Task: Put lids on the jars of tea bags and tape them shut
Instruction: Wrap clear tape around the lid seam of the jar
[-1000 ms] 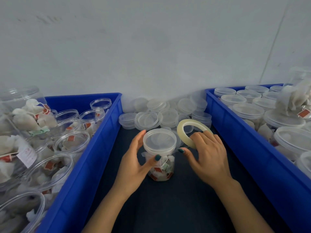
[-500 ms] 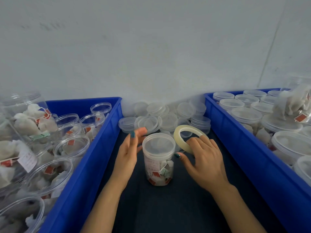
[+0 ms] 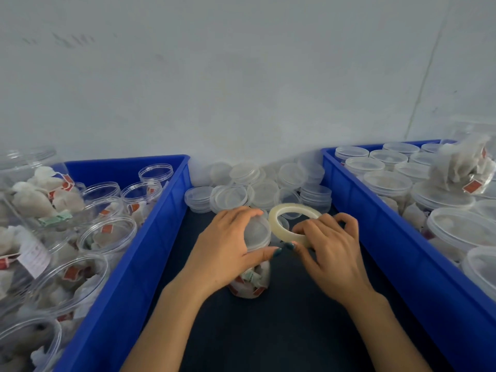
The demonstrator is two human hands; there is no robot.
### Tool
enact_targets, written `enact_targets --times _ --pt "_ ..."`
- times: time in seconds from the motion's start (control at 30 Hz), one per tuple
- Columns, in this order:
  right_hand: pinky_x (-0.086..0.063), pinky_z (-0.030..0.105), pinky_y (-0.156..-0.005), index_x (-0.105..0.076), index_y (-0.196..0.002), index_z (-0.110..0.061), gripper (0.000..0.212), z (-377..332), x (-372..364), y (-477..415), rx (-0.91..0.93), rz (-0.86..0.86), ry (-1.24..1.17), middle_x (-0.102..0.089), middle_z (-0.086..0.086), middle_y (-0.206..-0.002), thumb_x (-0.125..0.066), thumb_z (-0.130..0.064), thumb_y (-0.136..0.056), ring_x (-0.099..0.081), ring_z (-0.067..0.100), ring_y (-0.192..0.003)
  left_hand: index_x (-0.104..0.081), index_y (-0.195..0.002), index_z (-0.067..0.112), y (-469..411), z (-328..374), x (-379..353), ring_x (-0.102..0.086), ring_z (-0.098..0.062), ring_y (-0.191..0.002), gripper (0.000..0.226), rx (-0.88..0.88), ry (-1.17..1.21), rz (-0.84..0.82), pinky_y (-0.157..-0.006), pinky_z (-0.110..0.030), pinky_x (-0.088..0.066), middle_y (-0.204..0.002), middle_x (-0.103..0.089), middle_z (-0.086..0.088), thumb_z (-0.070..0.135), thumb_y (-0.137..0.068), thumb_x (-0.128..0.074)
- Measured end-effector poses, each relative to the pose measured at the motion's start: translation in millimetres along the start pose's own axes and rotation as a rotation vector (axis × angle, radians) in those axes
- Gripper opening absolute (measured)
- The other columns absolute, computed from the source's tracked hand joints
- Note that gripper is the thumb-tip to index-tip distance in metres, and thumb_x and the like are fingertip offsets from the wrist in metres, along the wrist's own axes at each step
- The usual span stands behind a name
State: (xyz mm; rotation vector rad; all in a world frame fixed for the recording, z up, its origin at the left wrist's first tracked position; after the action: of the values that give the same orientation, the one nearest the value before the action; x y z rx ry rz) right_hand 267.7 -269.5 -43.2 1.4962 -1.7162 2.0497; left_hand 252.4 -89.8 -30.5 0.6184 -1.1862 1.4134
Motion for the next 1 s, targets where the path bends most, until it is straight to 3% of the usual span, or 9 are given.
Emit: enact_targets --times 0.13,0.2,0.4,0.53,0.7,0.87,1.0 --pt "-0.026 0.035 -0.086 -0.062 -0.08 -0.024 0.038 -1.7 5.0 -0.9 -0.048 0.081 0.073 -0.062 -0.012 -0.082 -0.046 -0.055 -0.093 -0.057 0.014 -0.083 -0.032 -0.143 0.05 2.6 -4.9 2.8 -0.027 0.021 -0.112 0.08 -0.024 0.129 -0.053 -0.091 -0.008 -0.028 -0.128 -0.032 0.039 0.069 -0.075 -0.07" --pt "-0.024 0.035 -0.085 -0.06 -0.079 -0.024 0.039 -4.6 4.8 -1.1 -0.076 0.099 0.086 -0.061 -0.011 -0.083 -0.045 -0.057 -0.093 -0.057 0.015 -0.084 -0.032 -0.141 0.054 2.3 -5.4 1.9 -0.031 0.023 -0.116 0.08 -0.036 0.173 -0.078 -0.091 -0.005 -0.029 -0.127 -0.035 0.043 0.065 -0.073 -0.073" --pt "-0.024 0.037 -0.084 -0.066 -0.084 -0.024 0.027 -8.7 -1.6 -0.5 -0.136 0.068 0.083 -0.062 -0.01 -0.087 -0.054 -0.048 -0.089 -0.058 0.018 -0.089 -0.044 -0.135 0.048 0.2 -3.2 1.0 -0.043 0.008 -0.123 0.078 -0.041 0.247 -0.088 -0.101 -0.019 -0.042 -0.131 -0.047 0.033 0.061 -0.063 -0.069" --pt "-0.024 0.035 -0.083 -0.067 -0.083 -0.024 0.029 -11.7 -3.7 -0.3 -0.137 0.028 0.054 -0.061 -0.011 -0.085 -0.047 -0.044 -0.089 -0.059 0.018 -0.088 -0.052 -0.122 0.045 -2.5 4.4 2.5 -0.047 0.008 -0.116 0.068 -0.072 0.217 -0.037 -0.094 -0.014 -0.043 -0.122 -0.049 0.031 0.07 -0.061 -0.067" --pt "-0.033 0.035 -0.09 -0.065 -0.089 -0.024 0.037 -12.6 -5.3 -3.6 -0.096 -0.091 0.023 -0.063 -0.011 -0.082 -0.036 -0.046 -0.093 -0.06 0.012 -0.074 -0.05 -0.114 0.052 -5.4 7.9 3.0 -0.046 0.004 -0.108 0.06 -0.041 0.155 -0.037 -0.083 -0.008 -0.036 -0.122 -0.036 0.023 0.081 -0.064 -0.066" --pt "-0.019 0.032 -0.085 -0.058 -0.094 -0.033 0.024 -7.6 -3.2 -1.7 -0.087 -0.125 -0.022 -0.051 -0.018 -0.093 -0.033 -0.036 -0.095 -0.051 0.008 -0.091 -0.043 -0.121 0.055 -2.5 11.0 14.5 -0.052 0.003 -0.106 0.063 -0.052 -0.048 0.024 -0.082 -0.023 -0.044 -0.119 -0.054 0.027 0.082 -0.065 -0.053" --pt "-0.018 0.033 -0.086 -0.055 -0.092 -0.032 0.023 -3.4 -1.1 -0.5 -0.079 -0.106 0.014 -0.048 -0.017 -0.095 -0.034 -0.041 -0.095 -0.052 0.011 -0.094 -0.036 -0.13 0.053 -3.4 1.8 15.4 -0.048 0.009 -0.118 0.074 -0.007 0.07 -0.056 -0.093 -0.02 -0.044 -0.127 -0.048 0.036 0.07 -0.067 -0.071"
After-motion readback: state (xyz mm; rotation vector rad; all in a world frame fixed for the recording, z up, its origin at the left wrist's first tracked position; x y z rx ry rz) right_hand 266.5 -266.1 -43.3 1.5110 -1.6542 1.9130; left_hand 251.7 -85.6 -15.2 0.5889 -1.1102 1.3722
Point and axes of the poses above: each hand's wrist, its own y-axis away from the middle knuckle, its own x-axis out of the back of the hand, z = x × y, the point moved 7 cm from there along -y, towards the middle knuckle
